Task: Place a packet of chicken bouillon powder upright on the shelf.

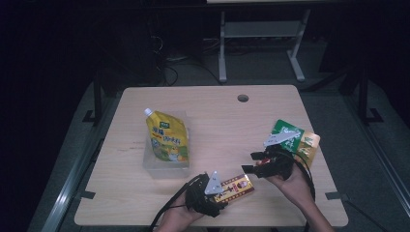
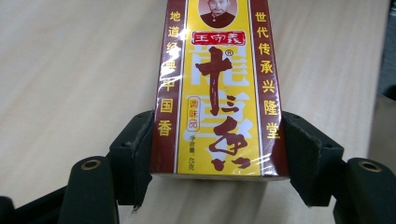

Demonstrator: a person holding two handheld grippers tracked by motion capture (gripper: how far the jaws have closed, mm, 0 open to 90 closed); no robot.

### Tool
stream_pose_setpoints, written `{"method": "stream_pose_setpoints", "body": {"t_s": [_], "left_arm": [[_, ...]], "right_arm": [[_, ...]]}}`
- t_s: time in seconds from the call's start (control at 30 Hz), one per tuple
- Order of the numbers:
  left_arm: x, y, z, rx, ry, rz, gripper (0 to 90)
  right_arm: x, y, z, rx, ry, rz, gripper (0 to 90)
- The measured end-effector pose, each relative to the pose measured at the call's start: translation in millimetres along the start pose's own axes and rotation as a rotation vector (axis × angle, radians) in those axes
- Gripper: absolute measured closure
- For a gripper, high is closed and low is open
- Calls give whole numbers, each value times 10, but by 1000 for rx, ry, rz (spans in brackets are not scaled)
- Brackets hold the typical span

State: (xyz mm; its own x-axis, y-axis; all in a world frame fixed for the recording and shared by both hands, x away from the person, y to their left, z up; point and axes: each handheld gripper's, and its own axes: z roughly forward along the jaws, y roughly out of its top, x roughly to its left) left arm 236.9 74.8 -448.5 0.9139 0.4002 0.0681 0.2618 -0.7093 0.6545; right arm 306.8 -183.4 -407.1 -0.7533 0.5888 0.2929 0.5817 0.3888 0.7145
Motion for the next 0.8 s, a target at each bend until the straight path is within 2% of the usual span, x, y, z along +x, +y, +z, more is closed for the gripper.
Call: {"method": "stream_pose_setpoints", "body": {"t_s": [0.13,0.27,0.43,0.57,0.67,0.8], "left_arm": [[63,50,-96,-39,55,-27,322],[131,126,-191,-85,115,-51,321],[190,216,-245,-118,145,-67,322],[222,288,-289,-152,193,-85,321],[224,308,-289,-163,217,-95,321],[215,332,-269,-181,241,-109,322]], "right_arm": [[-28,-10,2,2,11,26,295],[-56,-8,-28,-38,10,46,279],[-102,1,-34,-58,31,94,267],[-163,0,-25,-87,77,148,263],[-224,-8,-5,-121,132,204,276],[-263,-3,51,-124,188,253,301]]}}
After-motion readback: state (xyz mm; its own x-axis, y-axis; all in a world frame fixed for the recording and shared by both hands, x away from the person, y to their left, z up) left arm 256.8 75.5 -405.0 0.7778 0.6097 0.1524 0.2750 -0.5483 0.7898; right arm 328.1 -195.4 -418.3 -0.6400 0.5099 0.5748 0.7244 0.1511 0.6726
